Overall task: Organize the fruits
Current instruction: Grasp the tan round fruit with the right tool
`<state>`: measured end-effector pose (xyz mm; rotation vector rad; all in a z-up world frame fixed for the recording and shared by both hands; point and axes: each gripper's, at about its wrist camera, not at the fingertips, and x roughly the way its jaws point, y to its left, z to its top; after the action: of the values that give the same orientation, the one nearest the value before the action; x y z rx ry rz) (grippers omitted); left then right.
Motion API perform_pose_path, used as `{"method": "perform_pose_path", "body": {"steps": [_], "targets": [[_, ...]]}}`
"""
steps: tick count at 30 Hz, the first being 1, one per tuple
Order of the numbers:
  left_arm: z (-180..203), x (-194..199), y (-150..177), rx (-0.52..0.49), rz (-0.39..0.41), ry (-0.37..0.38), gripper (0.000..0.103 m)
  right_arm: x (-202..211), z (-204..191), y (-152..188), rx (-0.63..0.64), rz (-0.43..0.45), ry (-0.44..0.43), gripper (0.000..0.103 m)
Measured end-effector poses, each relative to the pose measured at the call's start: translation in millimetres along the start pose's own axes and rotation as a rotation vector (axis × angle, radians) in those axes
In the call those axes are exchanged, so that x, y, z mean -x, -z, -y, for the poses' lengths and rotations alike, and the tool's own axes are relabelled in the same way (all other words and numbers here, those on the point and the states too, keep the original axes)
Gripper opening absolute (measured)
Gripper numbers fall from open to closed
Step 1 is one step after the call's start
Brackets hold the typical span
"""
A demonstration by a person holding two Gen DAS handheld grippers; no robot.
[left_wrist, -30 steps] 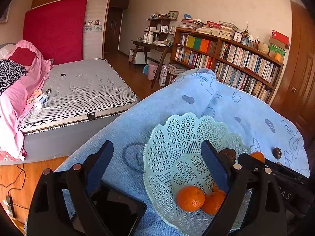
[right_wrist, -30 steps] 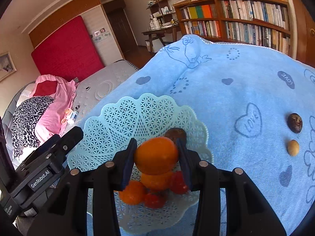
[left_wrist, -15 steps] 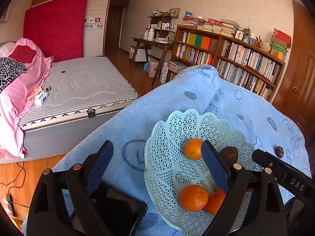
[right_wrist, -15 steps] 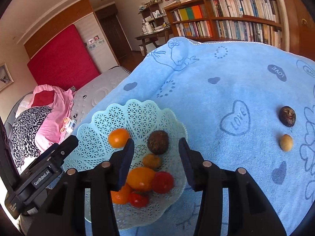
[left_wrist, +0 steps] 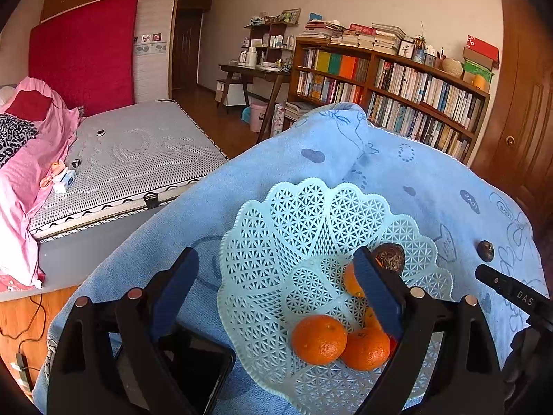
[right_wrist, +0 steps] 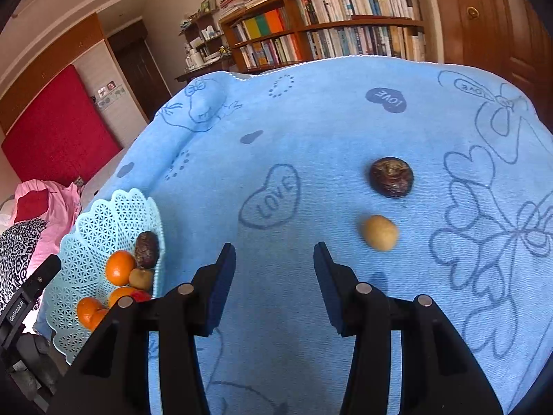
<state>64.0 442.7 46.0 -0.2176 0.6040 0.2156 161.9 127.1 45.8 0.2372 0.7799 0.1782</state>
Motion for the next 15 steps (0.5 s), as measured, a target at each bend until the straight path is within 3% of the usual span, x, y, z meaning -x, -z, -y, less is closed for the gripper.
{"method": "perform_pose_path", "body": {"steps": [1,8,15], "targets": [[1.1,0.2,0.2,-0.004,0.001,0.001,0.098,0.2,8.1,0.3,-0.01,0.0,0.017,0.048],[8.0,1.8,1.5,-0.025,0.013,-0.001,0.098,-2.3,56.6,1.4,-0.077,-0.007,0.113,0.048],[15.1,4.2,3.5,-0.051,0.015,0.002,0.098,-13.9,60.5,-5.4,-0.063,-0.015,0.132,0.048]]}}
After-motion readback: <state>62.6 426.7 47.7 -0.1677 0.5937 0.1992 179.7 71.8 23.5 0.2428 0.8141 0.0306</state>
